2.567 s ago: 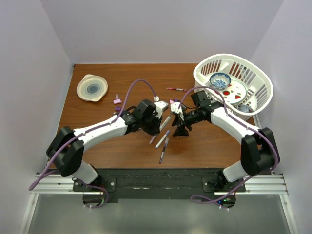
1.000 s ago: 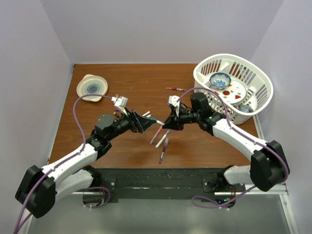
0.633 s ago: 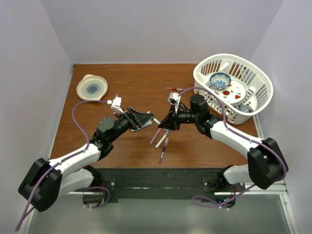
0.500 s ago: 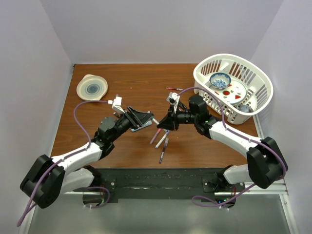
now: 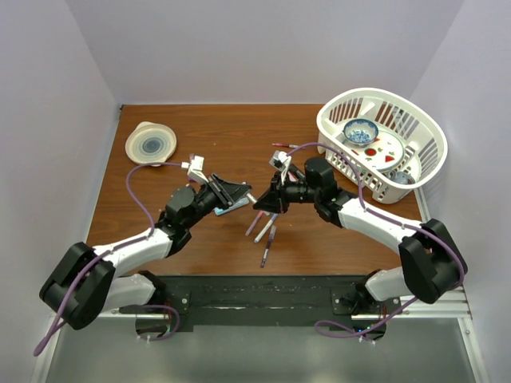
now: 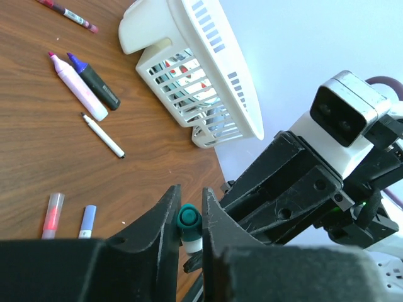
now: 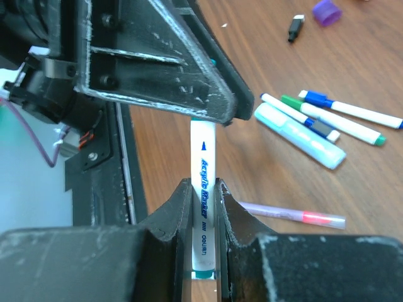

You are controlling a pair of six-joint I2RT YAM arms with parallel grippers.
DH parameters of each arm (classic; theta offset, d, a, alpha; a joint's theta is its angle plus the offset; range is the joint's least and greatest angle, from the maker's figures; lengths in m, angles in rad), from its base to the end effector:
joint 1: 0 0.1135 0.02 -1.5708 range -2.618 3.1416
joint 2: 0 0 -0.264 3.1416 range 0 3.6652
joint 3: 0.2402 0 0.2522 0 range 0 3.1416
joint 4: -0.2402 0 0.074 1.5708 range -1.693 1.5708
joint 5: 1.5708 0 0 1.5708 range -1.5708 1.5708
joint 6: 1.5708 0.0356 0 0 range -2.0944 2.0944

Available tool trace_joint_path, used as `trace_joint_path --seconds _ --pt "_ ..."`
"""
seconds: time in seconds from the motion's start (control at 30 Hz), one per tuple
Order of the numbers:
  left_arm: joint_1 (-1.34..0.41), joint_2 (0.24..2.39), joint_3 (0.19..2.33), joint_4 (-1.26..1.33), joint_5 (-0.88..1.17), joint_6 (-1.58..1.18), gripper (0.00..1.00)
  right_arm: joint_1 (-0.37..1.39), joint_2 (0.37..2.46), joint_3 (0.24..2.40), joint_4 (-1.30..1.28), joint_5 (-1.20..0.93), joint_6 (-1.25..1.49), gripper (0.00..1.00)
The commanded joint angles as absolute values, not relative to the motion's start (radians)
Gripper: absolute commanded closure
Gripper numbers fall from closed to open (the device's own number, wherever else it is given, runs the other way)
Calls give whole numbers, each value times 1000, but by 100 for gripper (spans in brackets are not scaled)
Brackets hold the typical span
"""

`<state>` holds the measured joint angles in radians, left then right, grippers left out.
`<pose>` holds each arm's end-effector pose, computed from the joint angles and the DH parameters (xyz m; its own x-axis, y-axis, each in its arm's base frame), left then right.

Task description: Open the pen caps

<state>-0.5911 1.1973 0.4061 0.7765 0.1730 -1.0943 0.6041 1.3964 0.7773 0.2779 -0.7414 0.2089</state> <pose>0.2022 -0.1431 0.2257 -0.6204 -0.6378 -0.4564 0.3065 0.3384 -0.8897 0.2357 0.1919 0.2467 -0.4649 -0.1350 -0.8750 -0.8651 0.2796 0.4165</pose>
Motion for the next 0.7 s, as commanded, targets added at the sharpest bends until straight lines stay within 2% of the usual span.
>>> trace_joint_path --seconds 0.0,0.13,0.23,0.33,0.47,0.67 --pt "-595 1181 459 836 170 -1055 100 612 1407 779 285 -718 216 100" --pt "-574 1102 468 700 42 -1031 100 614 1411 782 273 -736 218 100" --pt "-490 1000 498 558 -122 -1020 100 617 1416 769 285 -761 225 100" --pt "-333 936 540 453 -201 -1060 100 629 1434 767 278 -772 213 100" --pt "-114 951 580 408 -101 -1111 100 637 1445 776 244 -770 169 100" --pt "-34 1023 572 347 -6 -1056 100 635 1422 811 158 -712 39 100"
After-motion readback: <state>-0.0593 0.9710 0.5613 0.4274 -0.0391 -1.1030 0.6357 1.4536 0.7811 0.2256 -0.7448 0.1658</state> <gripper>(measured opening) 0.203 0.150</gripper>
